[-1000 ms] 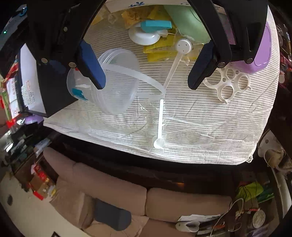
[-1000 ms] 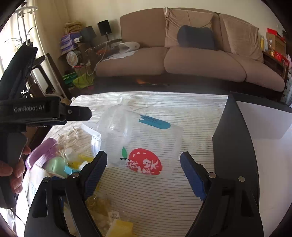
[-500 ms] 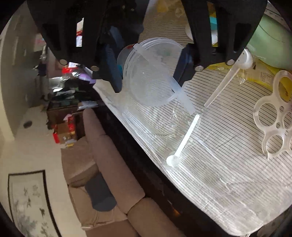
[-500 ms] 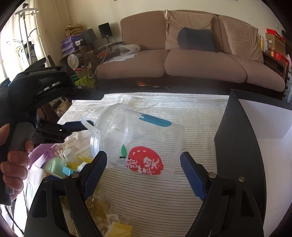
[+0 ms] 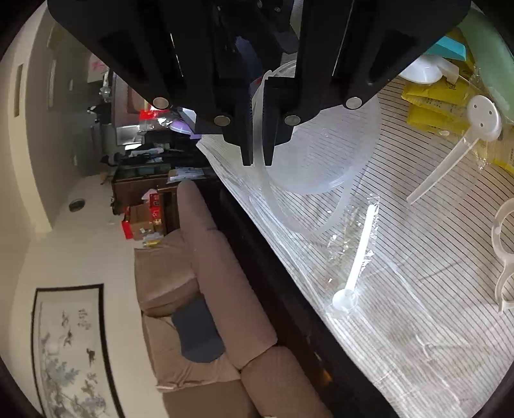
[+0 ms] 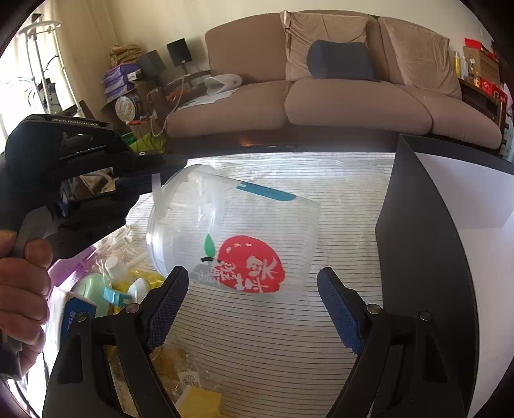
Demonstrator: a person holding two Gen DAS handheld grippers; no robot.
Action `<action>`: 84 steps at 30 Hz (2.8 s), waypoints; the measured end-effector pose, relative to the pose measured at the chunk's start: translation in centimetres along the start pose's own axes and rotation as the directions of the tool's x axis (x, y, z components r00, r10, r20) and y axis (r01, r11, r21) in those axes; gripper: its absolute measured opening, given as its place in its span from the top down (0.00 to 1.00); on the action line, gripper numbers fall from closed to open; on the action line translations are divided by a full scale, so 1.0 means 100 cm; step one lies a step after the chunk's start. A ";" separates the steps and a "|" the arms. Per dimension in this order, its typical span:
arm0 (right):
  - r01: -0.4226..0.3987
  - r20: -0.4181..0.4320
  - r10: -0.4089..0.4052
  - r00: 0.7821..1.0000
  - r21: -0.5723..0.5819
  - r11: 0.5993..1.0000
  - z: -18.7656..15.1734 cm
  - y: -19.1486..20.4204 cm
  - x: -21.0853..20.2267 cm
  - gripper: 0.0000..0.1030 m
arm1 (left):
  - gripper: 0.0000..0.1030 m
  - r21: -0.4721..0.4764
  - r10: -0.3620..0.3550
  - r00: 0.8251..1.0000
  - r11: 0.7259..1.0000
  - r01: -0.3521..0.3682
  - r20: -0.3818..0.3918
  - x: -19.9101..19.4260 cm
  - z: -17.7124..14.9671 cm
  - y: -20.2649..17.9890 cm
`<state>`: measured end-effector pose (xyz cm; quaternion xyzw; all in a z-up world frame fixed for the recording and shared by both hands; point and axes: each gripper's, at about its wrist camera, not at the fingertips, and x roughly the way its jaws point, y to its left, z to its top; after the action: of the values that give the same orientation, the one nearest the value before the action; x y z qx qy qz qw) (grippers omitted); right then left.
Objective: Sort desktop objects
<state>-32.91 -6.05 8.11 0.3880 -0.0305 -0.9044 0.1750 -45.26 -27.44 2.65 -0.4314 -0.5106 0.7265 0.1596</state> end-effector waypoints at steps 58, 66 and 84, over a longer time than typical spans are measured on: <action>-0.022 0.274 0.010 0.962 0.039 0.999 0.043 -0.142 -0.335 0.84 | 0.56 0.610 0.125 0.992 0.789 -0.078 -0.034 -0.041 -0.287 -0.294; -0.025 0.190 0.011 0.982 0.071 0.997 0.041 -0.169 -0.262 0.84 | 0.91 0.666 0.298 0.954 0.704 -0.245 0.035 0.020 -0.265 -0.286; 0.109 0.012 -0.109 0.994 -0.006 0.994 0.064 -0.238 -0.141 0.84 | 0.91 0.714 0.457 0.889 0.611 -0.341 0.034 0.169 -0.221 -0.262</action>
<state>-35.46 20.58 17.77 0.3834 -0.0071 -0.9148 0.1264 -43.04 8.50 15.47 -0.4942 -0.0722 0.8467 0.1834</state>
